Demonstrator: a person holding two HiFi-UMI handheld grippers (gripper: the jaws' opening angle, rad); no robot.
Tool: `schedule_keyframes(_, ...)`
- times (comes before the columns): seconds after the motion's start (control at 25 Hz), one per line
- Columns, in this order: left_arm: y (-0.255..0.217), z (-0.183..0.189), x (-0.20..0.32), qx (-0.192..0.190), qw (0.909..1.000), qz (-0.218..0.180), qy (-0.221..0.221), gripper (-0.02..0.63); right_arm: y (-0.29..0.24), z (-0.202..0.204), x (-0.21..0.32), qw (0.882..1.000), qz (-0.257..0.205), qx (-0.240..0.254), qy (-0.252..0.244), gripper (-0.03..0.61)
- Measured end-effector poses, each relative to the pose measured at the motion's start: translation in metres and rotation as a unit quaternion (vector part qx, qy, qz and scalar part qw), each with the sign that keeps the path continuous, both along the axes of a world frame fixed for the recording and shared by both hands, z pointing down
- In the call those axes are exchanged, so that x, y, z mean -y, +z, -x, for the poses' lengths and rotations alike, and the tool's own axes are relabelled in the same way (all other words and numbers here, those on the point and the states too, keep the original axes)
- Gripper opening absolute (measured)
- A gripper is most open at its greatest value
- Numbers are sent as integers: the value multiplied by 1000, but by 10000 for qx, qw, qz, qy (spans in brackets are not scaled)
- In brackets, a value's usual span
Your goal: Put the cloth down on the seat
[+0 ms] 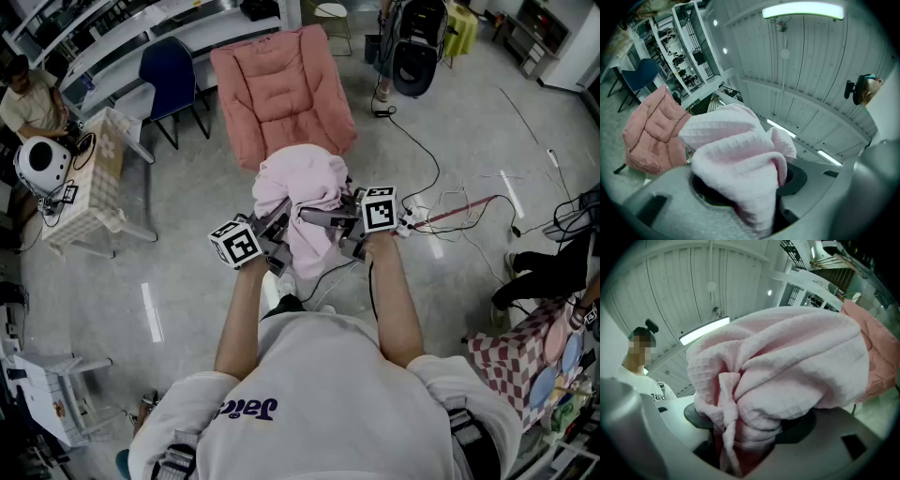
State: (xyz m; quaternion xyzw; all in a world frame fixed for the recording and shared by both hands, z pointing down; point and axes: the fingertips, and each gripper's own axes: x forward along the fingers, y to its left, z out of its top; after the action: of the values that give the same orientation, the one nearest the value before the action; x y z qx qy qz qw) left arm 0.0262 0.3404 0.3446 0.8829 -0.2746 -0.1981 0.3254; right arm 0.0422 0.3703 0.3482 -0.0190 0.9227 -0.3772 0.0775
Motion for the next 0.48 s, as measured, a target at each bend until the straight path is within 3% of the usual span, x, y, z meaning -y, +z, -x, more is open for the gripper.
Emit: schedule_keyframes(0.48, 17, -4, 2, 45, 9999, 103, 1, 209, 17, -4, 2, 9999, 143, 36, 8, 341)
